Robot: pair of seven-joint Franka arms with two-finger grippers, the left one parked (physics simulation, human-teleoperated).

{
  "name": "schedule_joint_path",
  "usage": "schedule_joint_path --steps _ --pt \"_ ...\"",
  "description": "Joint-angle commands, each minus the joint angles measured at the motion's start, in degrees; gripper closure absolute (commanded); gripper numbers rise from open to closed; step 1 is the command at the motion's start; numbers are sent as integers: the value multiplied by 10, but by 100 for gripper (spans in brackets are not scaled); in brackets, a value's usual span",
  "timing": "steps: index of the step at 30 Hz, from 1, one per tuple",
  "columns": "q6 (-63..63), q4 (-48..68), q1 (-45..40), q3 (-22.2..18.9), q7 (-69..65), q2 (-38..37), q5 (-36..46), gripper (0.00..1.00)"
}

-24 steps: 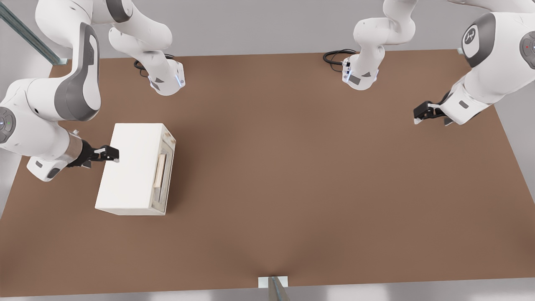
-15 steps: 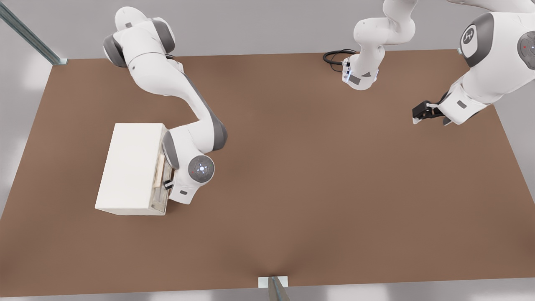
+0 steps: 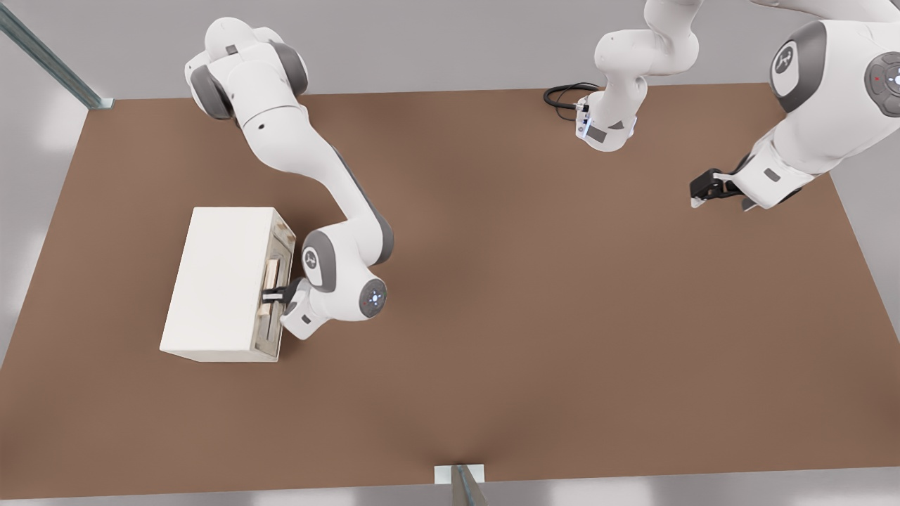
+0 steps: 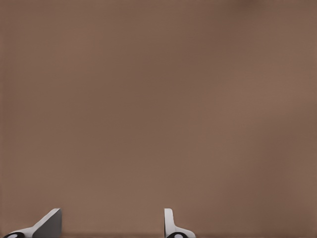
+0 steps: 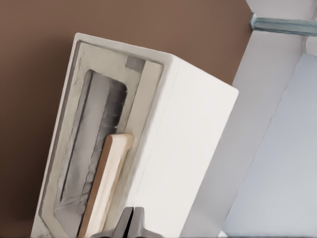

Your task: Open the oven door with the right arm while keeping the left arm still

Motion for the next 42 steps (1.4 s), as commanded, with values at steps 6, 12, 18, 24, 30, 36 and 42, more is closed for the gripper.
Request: schedule_joint_path --steps 6,12,18,24,30,36,42 --pt "25 -38 0 -1 142 2 -1 79" --pt "24 -60 -1 -1 138 1 -3 79" --pt "17 -75 -2 -1 140 1 -4 79" --pt "17 -81 -2 -1 141 4 -4 79" --pt "18 -81 0 -1 143 5 -4 79" --pt "21 -87 2 -1 144 6 -4 79" --pt "23 -38 21 6 158 5 11 79"
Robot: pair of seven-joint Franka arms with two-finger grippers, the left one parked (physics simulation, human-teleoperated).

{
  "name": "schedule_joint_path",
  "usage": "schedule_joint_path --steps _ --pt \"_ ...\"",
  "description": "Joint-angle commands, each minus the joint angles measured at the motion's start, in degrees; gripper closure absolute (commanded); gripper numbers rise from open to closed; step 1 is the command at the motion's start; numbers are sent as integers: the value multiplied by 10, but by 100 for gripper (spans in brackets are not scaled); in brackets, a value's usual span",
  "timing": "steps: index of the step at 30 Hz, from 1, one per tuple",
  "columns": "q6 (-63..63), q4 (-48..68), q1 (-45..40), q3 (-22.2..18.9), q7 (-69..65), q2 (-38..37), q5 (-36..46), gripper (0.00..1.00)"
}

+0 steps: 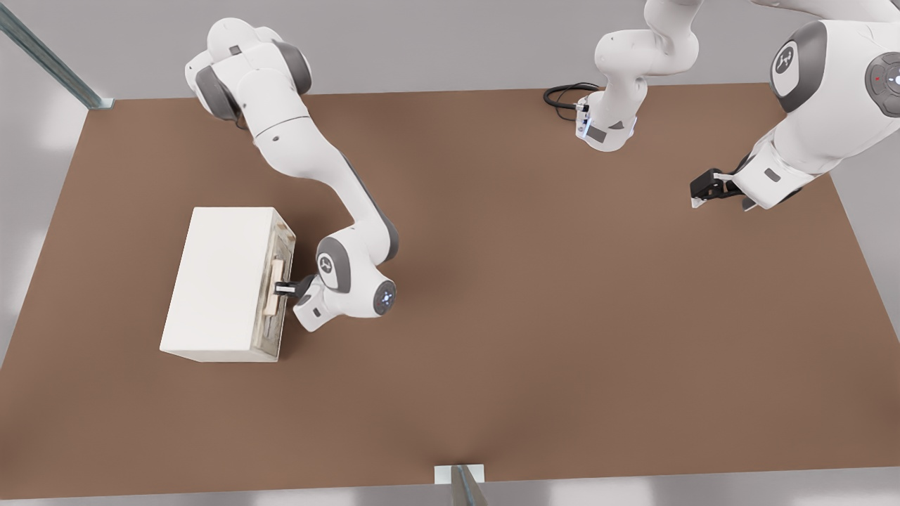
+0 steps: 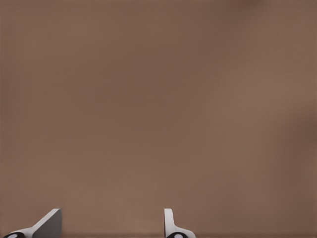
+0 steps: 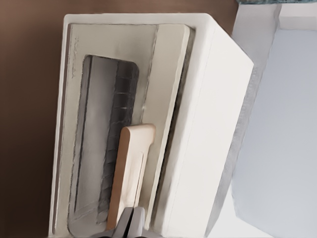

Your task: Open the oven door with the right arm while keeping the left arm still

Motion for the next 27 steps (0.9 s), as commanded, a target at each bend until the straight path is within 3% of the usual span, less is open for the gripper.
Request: schedule_joint_path --steps 1,3,5,6,7,9,10,27 --pt "5 36 2 1 66 -1 43 79" --pt "37 37 -57 1 65 -67 192 79" --pt "73 12 -173 1 -132 -171 361 79" --pt "78 -7 -203 1 -195 -212 369 61" --pt "74 -26 -210 1 -231 -248 373 0" --pt "74 -47 -224 1 -353 -296 371 0" --pt "75 -45 -225 1 -347 -338 358 0" --pt "113 -51 -233 1 -361 -323 373 0"
